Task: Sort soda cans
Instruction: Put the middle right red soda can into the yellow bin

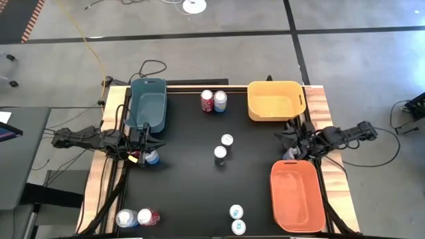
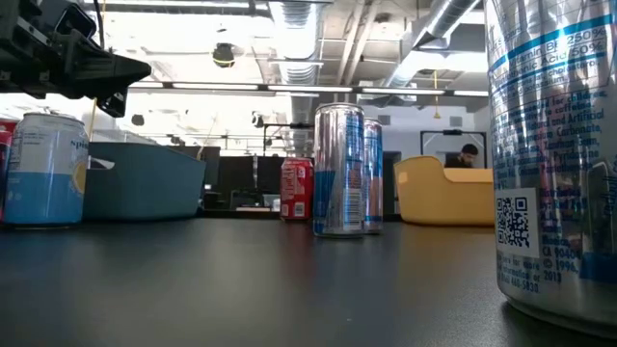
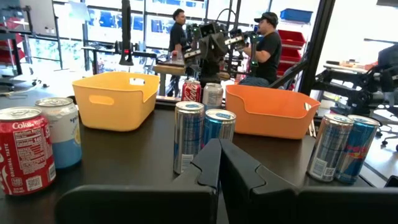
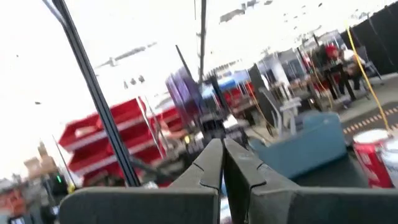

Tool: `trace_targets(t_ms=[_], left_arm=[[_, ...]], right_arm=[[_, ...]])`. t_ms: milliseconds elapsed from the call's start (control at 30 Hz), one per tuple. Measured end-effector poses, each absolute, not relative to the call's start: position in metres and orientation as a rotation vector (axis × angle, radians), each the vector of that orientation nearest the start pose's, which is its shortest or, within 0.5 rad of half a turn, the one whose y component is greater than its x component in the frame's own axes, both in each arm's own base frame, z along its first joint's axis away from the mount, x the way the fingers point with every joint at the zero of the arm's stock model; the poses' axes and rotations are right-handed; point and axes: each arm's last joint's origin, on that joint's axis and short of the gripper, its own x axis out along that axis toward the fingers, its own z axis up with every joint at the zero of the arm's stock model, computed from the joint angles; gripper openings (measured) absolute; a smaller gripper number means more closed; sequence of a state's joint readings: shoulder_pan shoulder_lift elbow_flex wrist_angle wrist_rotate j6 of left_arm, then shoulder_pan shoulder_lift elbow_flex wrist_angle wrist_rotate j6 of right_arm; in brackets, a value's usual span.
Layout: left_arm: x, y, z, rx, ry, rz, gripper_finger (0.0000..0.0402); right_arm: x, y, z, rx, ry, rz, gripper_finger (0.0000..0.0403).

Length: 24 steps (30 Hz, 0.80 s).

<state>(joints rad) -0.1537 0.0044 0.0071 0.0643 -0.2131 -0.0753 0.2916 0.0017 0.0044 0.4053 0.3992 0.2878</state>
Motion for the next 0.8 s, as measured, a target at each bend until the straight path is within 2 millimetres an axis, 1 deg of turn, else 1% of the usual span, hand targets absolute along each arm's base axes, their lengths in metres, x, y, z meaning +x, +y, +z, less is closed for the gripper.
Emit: trace_targets(t_ms=[133,200,300,367,400,500,700,800], left_arm=[[0.096,-0.009,0.172,-0.087,-0.068,0.057,0.0002],[0.096,-0.009,0.172,-0.087,-0.068,0.057,0.0002],[0.096,-0.008,0.172,-0.088,-0.070,0.070,0.0002],[0.096,-0.007,0.172,-0.090,-0.077,0.103,0.0002],[0.096,-0.007,0.173,-0.089,-0.083,0.125,0.0002],[0.096,-0.005,0.174,-0.063,-0.090,0.182,0.0002],[0.095,-0.004,0.177,-0.034,-0.120,0.207,0.0002],[0.095,-0.004,0.180,-0.037,-0.155,0.208,0.0002]], right_arm=[[0.085,0.014,0.206,0.439,-0.446,-0.052,0.0033],[0.083,0.010,0.212,0.413,-0.495,-0.119,0.0033],[0.076,0.004,0.227,0.342,-0.583,-0.246,0.0033],[0.070,0.001,0.241,0.332,-0.633,-0.285,0.0033],[0.068,-0.001,0.248,0.324,-0.625,-0.295,0.0033],[0.063,-0.003,0.272,0.294,-0.481,-0.326,0.0033],[0.049,-0.011,0.323,0.384,-0.138,-0.544,0.0033],[0.042,-0.012,0.347,0.426,0.003,-0.565,0.0033]])
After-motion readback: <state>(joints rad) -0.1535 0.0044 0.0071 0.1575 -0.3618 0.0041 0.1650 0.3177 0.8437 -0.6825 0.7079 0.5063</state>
